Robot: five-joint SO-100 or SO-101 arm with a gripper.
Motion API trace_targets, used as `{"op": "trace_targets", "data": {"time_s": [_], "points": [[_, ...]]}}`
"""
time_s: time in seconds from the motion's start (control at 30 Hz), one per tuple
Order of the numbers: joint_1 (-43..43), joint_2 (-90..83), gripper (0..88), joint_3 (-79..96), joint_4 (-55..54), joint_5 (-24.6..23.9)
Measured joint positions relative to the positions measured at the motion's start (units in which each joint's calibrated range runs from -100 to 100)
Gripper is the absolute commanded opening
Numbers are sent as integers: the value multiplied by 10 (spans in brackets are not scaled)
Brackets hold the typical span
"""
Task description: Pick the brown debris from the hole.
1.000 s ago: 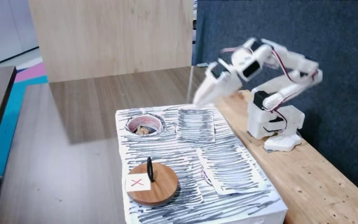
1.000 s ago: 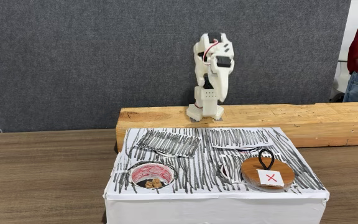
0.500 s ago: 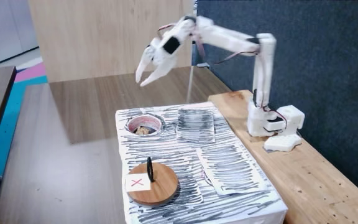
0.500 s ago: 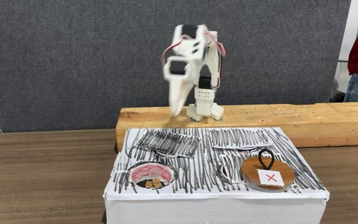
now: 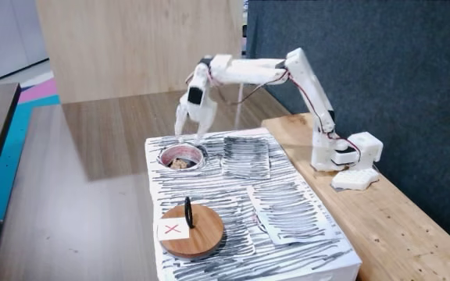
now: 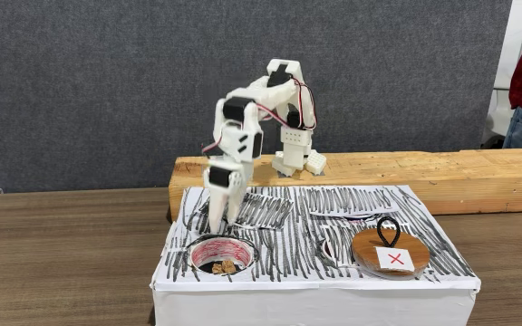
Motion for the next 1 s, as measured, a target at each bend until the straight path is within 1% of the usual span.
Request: {"op": "trace_targets", "data": {"time_s": [0.17, 0.33, 0.5, 0.7, 0.87, 1.0], "points": [[0, 44, 216, -13, 0, 0], [-20, 47, 217, -38, 0, 1], [-16, 49, 217, -78, 0, 1], [-17, 60, 219, -84, 0, 2], [-17, 84, 220, -84, 0, 11], [-17, 87, 247, -84, 0, 16]]}}
